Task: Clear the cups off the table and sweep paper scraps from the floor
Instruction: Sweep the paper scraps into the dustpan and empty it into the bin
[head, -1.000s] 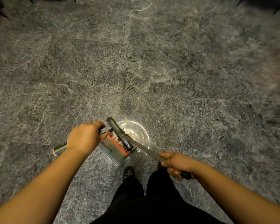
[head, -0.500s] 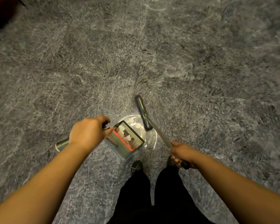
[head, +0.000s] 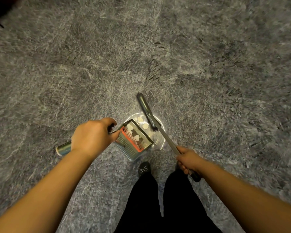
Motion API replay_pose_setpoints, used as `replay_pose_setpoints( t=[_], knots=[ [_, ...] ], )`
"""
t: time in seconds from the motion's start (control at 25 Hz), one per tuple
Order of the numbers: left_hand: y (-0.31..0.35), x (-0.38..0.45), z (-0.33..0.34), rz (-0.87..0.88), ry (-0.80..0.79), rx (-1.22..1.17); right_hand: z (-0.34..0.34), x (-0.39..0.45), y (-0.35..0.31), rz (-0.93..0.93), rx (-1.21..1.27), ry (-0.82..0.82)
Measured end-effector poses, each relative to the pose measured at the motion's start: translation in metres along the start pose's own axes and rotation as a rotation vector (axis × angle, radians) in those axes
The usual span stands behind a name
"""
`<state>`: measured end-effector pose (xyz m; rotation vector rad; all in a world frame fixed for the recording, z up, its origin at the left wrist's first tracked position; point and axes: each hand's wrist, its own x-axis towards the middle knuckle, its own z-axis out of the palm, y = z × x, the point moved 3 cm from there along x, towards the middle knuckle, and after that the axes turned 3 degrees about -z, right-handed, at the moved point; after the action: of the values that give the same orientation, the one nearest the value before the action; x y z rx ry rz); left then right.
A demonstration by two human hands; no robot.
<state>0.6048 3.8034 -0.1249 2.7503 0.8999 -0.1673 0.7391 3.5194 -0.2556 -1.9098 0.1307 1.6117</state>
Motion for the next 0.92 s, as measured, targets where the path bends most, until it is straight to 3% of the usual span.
replay_pose_setpoints(
  t=[0.2, 0.36, 0.68, 0.92],
  knots=[
    [0.006, 0.003, -0.002, 0.001, 0.009, 0.023, 0.005, -0.012, -0.010, 0.075, 0.105, -0.114],
    [0.012, 0.003, -0.004, 0.014, -0.006, 0.026, 0.013, -0.037, -0.008, 0.025, -0.019, -0.162],
    [0.016, 0.001, -0.009, -0.012, -0.014, 0.034, -0.006, -0.050, -0.024, 0.005, 0.182, -0.071],
    [0.012, -0.003, -0.008, -0.031, -0.027, 0.019, -0.012, -0.013, -0.045, -0.024, 0.070, -0.009]
  ],
)
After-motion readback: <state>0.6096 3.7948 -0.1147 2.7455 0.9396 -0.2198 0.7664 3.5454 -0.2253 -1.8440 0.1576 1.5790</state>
